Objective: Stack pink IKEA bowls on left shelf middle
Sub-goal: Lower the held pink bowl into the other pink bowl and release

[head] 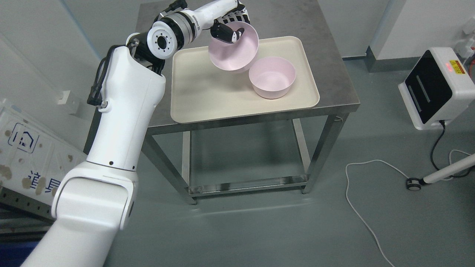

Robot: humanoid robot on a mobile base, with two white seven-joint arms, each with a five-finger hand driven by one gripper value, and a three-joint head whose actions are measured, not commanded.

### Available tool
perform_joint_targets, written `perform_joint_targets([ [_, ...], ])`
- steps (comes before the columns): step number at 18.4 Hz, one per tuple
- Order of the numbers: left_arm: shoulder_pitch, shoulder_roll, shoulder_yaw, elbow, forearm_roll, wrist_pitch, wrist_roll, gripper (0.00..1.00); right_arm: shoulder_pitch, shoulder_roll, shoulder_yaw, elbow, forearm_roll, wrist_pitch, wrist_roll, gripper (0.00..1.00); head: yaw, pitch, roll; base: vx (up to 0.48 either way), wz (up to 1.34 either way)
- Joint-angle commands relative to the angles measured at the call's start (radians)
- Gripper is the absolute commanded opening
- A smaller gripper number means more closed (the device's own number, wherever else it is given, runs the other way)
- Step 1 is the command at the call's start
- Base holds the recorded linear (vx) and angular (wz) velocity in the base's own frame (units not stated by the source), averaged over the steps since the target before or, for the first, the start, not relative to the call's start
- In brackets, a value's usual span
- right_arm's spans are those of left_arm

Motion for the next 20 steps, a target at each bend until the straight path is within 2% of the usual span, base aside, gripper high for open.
perform_joint_targets([
  [1,-0.032,-0.034,-0.280,-0.010,0.032,0.003,0.064,0.02,0.000,-0.017,-0.011,0.000,0.008,0.001,0.001,1.00,0.0000,0.000,0.000,0.000,0.00],
  [4,-0.032,-0.034,-0.366,-0.002,0.063,0.006,0.118,0.02,0.000,-0.017,-0.011,0.000,0.008,0.001,0.001,1.00,0.0000,0.000,0.000,0.000,0.00],
  [14,-0.031,-0.034,-0.354,0.036,0.058,0.026,0.127,0.05,0.000,-0.017,-0.011,0.000,0.008,0.001,0.001,1.00,0.0000,0.000,0.000,0.000,0.00],
  [15,-0.031,-0.034,-0.344,0.040,0.057,0.025,0.127,0.19,0.000,-0.017,-0.011,0.000,0.008,0.001,0.001,1.00,0.0000,0.000,0.000,0.000,0.00],
  [16,-0.031,-0.034,-0.326,0.045,0.049,0.025,0.127,0.43,0.000,-0.017,-0.011,0.000,0.008,0.001,0.001,1.00,0.0000,0.000,0.000,0.000,0.00],
  [18,-0.028,-0.034,-0.276,0.045,0.049,0.018,0.127,0.53,0.000,-0.017,-0.011,0.000,0.008,0.001,0.001,1.00,0.0000,0.000,0.000,0.000,0.00],
  [20,-0.029,-0.034,-0.117,0.031,0.055,0.014,0.127,0.65,0.000,-0.017,-0.011,0.000,0.008,0.001,0.001,1.00,0.0000,0.000,0.000,0.000,0.00],
])
